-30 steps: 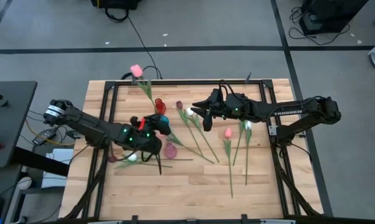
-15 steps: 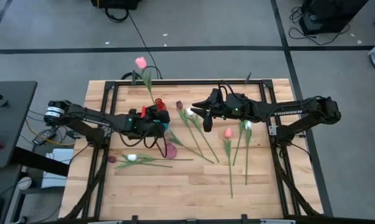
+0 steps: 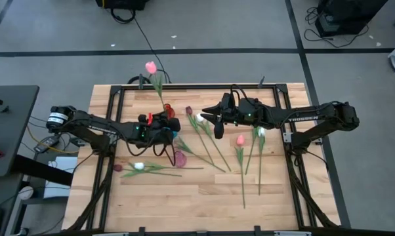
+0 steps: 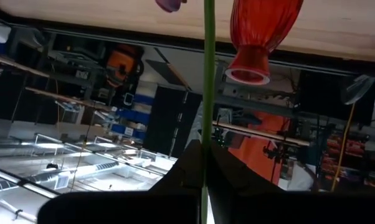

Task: Sort flowers into vase by color
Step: Put the left pink flower into the blue vase

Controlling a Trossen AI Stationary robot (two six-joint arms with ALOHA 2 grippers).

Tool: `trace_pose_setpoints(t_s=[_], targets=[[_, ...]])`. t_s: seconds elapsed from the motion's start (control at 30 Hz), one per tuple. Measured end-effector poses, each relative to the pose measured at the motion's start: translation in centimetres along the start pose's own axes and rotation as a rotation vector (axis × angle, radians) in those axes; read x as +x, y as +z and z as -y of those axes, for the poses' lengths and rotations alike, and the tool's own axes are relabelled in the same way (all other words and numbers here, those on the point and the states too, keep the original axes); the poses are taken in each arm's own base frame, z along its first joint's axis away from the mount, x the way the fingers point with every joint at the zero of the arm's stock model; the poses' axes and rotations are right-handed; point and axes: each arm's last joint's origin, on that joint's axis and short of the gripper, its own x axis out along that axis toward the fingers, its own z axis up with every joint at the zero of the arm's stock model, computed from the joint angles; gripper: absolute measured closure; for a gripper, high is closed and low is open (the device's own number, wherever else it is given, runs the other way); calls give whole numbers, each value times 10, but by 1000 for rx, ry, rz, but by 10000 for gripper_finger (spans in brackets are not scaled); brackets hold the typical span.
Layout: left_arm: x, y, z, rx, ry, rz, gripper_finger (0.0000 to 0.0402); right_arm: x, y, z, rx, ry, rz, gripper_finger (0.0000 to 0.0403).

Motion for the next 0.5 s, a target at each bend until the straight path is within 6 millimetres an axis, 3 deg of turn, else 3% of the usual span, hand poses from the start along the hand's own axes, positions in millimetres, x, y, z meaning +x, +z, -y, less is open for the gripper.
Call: trace_pose_setpoints(t_s=[0.5], targets=[[7, -3, 2, -33, -13, 36, 390, 0, 0, -1, -89, 28, 1, 284]])
